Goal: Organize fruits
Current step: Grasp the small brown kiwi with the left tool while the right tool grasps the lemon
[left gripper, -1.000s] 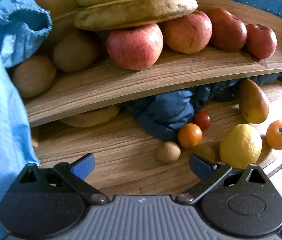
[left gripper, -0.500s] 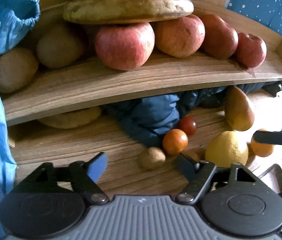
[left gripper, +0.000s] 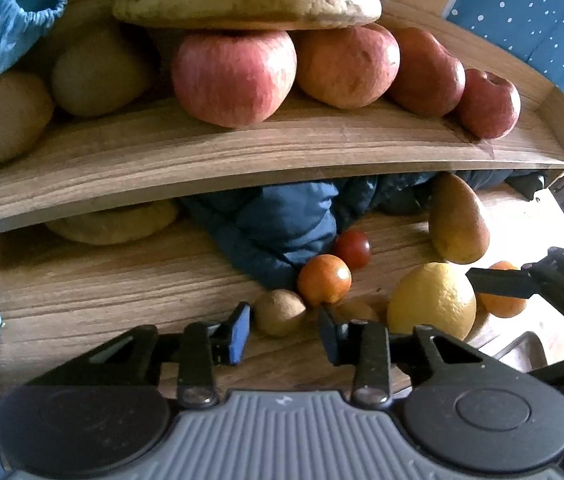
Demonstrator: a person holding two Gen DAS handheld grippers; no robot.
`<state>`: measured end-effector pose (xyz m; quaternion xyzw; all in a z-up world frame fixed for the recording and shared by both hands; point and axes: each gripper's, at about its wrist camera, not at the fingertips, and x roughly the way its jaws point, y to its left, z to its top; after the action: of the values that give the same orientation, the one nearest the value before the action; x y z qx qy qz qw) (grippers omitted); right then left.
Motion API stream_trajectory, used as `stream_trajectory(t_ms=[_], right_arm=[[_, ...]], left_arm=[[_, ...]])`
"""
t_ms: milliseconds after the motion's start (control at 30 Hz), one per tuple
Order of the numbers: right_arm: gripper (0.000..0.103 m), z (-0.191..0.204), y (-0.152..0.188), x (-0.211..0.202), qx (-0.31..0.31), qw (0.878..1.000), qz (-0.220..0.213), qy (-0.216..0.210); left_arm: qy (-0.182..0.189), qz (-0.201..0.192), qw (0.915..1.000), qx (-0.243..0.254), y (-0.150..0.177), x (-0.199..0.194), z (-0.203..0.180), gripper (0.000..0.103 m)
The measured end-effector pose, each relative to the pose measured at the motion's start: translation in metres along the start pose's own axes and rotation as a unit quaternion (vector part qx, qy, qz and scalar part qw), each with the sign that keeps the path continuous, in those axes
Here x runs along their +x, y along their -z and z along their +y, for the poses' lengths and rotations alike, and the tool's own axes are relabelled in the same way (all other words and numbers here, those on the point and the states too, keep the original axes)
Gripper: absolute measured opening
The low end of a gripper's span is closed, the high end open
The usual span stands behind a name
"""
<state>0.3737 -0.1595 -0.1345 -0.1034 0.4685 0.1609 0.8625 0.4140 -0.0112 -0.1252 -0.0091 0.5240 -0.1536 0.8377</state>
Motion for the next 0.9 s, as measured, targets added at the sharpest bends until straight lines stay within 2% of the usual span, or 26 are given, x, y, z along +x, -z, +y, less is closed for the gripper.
stream_trajectory(t_ms=[100,167,300,900], right_arm=[[0.078,0.0,-0.001,0.002,-0.001,1.0,-0.001,0.0],[0.075,0.001,-0.001,0.003,-0.002,1.0,-0.002,0.001],[0.067,0.002,-0.001,0.004,0.001,1.0,-0.003,-0.007],[0.065,-0.002,0.006,-0.008,0.017,1.0,-0.022,-0.011]], left_arm=[[0.0,0.0,1.0,-0.001,0.0,0.001,-0.001,0.038],[-0.003,0.001,1.0,-0.003,0.0,0.001,0.0,0.032],[-0.004,-0.001,0.9999,-0.01,0.001,-0.001,0.002,0.031],[-0.012,-0.025,0.9995,-0.018,0.012,-0.025,-0.007,0.031]])
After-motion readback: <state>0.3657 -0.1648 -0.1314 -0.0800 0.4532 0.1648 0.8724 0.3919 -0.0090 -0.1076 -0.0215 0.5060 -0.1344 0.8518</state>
